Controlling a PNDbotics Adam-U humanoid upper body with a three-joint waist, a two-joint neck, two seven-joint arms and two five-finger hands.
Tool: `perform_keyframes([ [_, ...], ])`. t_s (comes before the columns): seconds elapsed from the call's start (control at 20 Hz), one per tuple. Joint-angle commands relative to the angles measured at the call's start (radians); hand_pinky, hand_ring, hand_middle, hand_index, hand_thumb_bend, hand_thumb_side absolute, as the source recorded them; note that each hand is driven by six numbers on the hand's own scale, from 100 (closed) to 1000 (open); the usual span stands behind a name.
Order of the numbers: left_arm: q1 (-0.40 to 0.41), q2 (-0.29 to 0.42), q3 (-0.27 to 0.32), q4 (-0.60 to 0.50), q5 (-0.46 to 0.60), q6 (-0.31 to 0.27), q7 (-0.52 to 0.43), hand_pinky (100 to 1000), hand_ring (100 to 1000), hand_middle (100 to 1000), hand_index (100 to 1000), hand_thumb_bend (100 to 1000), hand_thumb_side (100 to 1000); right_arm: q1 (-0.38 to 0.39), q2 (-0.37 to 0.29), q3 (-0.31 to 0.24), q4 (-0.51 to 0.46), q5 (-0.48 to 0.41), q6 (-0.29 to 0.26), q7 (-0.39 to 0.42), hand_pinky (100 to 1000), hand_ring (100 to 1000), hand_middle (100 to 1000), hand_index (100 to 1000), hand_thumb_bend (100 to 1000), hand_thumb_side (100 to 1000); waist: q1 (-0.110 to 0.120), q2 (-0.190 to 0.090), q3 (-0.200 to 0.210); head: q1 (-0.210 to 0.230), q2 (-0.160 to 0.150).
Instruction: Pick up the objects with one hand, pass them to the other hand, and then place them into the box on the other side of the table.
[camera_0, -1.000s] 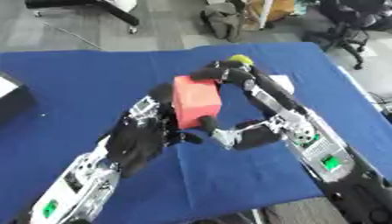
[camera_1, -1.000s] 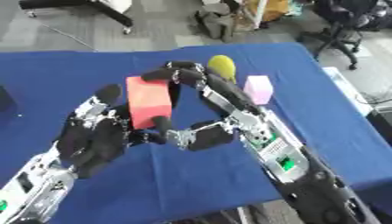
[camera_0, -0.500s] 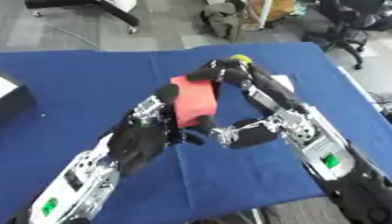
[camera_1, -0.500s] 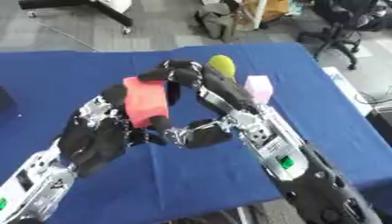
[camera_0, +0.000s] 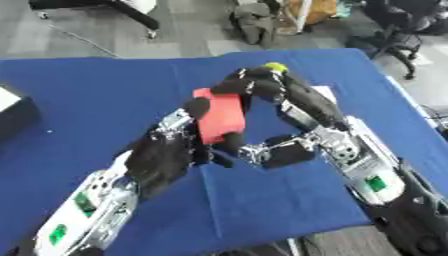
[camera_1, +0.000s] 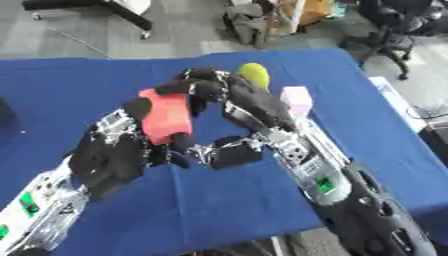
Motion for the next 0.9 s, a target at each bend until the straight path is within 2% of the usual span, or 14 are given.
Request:
perform_keyframes([
  [0.05, -0.026, -0.026, -0.014, -0.044, 0.001, 0.004, 0.015, 687, 624, 525, 720, 247, 853, -0.015, -0.027, -0.004, 0.0, 0.057, -0.015, -0.014, 371, 432, 272, 576, 100, 100, 0.001, -0.017, -0.003, 0.003, -0.002],
  [0.3, -0.027, -0.03, -0.019, -0.042, 0.013, 0.013, 0.037, 609, 499, 391, 611, 132, 802, -0.016, -0.027, -0.001, 0.0, 0.103, -0.03, -0.034, 363, 434, 249, 576, 100, 100, 0.001, -0.018, -0.003, 0.006, -0.002],
  [0.35, -0.027, -0.031, -0.02, -0.041, 0.015, 0.014, 0.04, 571, 444, 321, 545, 100, 772, -0.016, -0.027, 0.0, 0.0, 0.109, -0.032, -0.035, 365, 436, 260, 582, 100, 100, 0.001, -0.018, -0.003, 0.007, -0.002],
  [0.5, -0.026, -0.031, -0.021, -0.036, 0.013, 0.02, 0.056, 540, 393, 258, 486, 100, 750, -0.015, -0.027, 0.002, 0.0, 0.119, -0.041, -0.037, 382, 448, 282, 604, 100, 100, 0.001, -0.019, -0.002, 0.008, -0.002],
  [0.7, -0.025, -0.029, -0.022, -0.023, -0.003, 0.027, 0.085, 521, 360, 210, 438, 100, 736, -0.012, -0.027, 0.004, 0.0, 0.118, -0.059, -0.035, 434, 470, 330, 646, 100, 100, 0.001, -0.019, -0.002, 0.01, -0.002],
  [0.9, -0.019, -0.026, -0.018, -0.009, -0.019, 0.025, 0.104, 522, 357, 203, 431, 100, 736, -0.01, -0.027, 0.004, 0.0, 0.1, -0.078, -0.027, 490, 500, 380, 679, 100, 100, 0.001, -0.019, -0.003, 0.01, -0.002],
])
